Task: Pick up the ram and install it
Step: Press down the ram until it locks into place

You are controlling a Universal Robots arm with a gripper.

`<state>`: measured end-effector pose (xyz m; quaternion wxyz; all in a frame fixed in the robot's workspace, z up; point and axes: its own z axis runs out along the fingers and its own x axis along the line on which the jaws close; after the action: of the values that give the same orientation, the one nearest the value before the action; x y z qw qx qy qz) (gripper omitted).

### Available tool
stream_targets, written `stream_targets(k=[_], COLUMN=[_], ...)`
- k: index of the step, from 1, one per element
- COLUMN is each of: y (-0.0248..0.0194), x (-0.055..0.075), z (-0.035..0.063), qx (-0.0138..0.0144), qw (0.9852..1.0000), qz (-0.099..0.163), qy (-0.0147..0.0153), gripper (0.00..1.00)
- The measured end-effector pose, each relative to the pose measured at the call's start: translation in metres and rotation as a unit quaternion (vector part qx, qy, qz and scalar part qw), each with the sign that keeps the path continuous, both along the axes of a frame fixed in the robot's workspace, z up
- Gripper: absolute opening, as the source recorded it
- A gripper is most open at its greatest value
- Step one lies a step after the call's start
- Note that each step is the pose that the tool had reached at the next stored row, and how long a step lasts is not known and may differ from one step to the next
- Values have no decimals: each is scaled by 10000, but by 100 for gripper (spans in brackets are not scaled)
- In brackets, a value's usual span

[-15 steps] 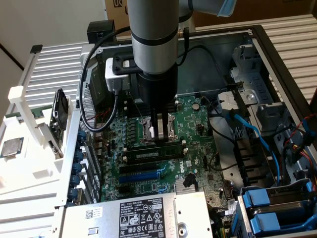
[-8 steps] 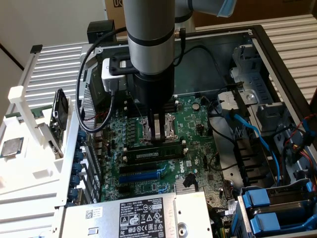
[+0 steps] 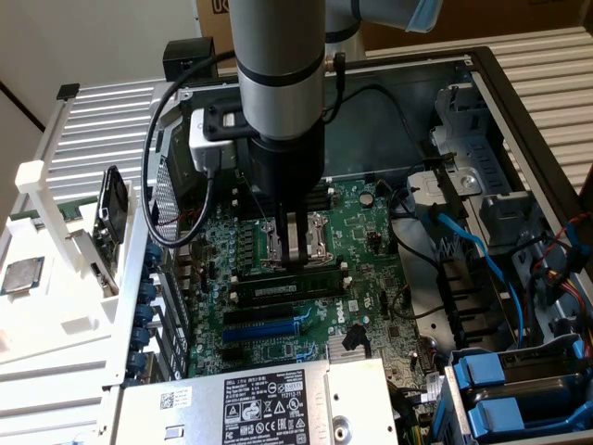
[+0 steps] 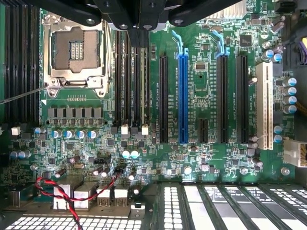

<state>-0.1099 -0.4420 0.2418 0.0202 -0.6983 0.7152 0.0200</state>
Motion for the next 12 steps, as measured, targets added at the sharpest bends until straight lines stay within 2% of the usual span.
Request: stream_targets(k=[2,12], y=[17,38], x=[-3,-4], z=[-14,-47], qx=[1,-1], qw=[10000,10000], qz=[4,22], qy=[0,0], gripper=[11,11])
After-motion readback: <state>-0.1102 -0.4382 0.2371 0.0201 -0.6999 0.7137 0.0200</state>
